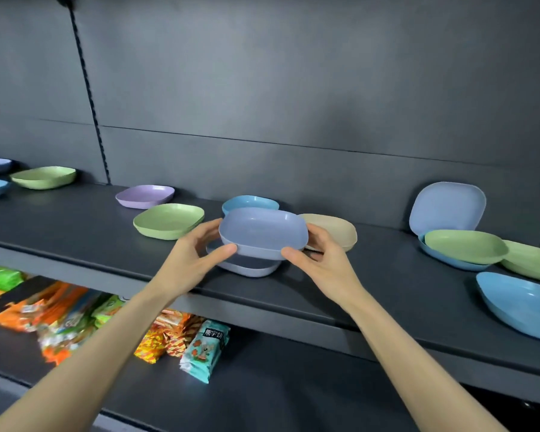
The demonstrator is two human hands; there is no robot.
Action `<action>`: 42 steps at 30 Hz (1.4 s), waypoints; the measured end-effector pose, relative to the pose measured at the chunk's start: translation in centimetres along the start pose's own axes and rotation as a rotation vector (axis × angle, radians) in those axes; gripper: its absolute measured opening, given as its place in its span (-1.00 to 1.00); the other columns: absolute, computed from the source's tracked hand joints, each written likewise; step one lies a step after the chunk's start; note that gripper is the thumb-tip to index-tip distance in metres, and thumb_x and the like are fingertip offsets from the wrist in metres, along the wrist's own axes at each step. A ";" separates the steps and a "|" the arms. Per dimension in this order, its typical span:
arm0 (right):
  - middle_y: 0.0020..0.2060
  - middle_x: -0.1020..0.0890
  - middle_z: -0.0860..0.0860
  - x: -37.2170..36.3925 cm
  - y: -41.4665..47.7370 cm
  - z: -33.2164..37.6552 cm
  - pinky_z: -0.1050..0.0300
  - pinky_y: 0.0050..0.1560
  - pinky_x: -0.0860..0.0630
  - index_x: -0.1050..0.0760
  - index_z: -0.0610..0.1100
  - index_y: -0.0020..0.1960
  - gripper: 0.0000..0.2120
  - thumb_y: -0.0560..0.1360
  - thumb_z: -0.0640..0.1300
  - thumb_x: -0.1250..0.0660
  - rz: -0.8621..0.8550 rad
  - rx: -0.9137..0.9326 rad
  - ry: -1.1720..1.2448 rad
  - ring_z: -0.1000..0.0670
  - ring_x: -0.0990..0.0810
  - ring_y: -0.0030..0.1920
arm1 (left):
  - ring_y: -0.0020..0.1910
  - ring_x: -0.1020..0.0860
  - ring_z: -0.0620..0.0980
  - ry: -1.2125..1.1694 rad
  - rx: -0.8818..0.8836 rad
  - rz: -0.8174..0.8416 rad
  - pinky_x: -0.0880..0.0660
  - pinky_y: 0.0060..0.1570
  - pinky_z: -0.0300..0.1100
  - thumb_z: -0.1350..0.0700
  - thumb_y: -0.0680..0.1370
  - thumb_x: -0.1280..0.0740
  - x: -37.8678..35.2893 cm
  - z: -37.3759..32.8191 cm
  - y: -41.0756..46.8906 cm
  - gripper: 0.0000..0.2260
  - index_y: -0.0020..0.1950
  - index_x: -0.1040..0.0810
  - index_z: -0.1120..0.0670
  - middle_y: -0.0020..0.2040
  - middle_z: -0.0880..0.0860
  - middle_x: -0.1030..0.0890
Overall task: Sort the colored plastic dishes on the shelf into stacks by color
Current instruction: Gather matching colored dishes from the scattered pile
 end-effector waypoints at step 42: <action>0.18 -0.56 0.16 -5.4 0.2 -0.4 0.21 0.23 -0.44 -0.51 -0.11 0.26 -0.36 0.23 -0.06 -0.61 -0.242 -0.291 -0.255 0.14 -0.54 0.19 | 0.20 -0.54 -0.09 0.112 0.082 0.437 -0.41 0.33 -0.07 0.03 0.49 -0.41 4.9 5.9 3.9 -0.60 0.32 -0.46 -0.06 0.20 -0.07 -0.59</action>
Point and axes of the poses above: each hand's wrist, its own y-axis towards the middle knuckle, its own x-axis out of the back of the hand, z = x × y, the point moved 1 cm from there along y, towards the middle knuckle
